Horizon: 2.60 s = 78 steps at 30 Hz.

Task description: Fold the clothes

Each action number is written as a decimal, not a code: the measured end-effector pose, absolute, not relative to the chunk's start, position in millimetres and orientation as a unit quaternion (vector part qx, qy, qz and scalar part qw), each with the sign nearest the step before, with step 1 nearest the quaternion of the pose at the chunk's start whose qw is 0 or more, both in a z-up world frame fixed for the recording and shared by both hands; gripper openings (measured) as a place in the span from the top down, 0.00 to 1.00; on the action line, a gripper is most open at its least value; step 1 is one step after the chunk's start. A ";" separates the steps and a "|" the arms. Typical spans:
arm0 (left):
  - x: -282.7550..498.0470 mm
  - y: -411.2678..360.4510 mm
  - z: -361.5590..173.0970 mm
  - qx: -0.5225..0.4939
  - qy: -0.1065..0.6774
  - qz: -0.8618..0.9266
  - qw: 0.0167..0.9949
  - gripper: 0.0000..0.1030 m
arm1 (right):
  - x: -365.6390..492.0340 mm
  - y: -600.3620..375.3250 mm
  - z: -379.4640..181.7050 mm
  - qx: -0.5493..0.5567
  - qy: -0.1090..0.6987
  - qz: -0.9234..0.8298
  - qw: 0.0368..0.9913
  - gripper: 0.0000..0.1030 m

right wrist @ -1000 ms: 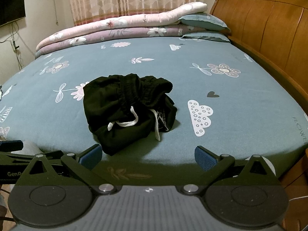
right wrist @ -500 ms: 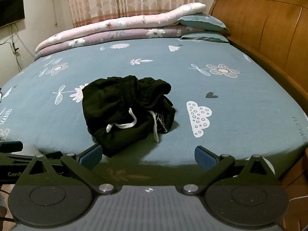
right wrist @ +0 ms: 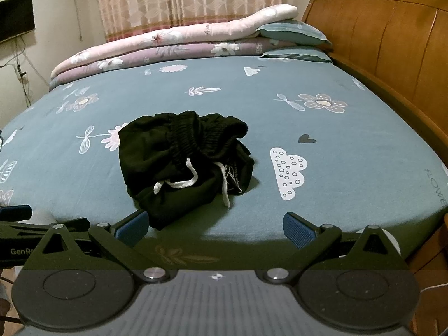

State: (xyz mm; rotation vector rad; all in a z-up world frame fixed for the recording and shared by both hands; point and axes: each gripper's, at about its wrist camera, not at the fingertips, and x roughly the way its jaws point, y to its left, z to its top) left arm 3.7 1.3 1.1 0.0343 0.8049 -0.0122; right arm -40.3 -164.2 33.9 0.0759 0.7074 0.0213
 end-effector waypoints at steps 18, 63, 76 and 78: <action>0.3 0.5 2.8 0.013 0.384 -0.008 0.923 0.00 | -44.3 -162.7 33.1 0.032 0.344 0.010 0.938 0.00; 92.7 -2.5 -24.0 0.009 0.384 -0.118 0.916 0.01 | 41.0 -194.1 8.4 0.070 0.364 0.048 0.928 0.00; 141.2 -24.5 -44.7 0.094 0.393 -0.135 0.905 0.01 | 97.8 -173.7 -16.0 0.016 0.389 0.091 0.917 0.00; 150.3 -28.5 -48.2 0.107 0.388 -0.132 0.906 0.01 | 106.1 -170.4 -20.1 0.010 0.384 0.105 0.917 0.00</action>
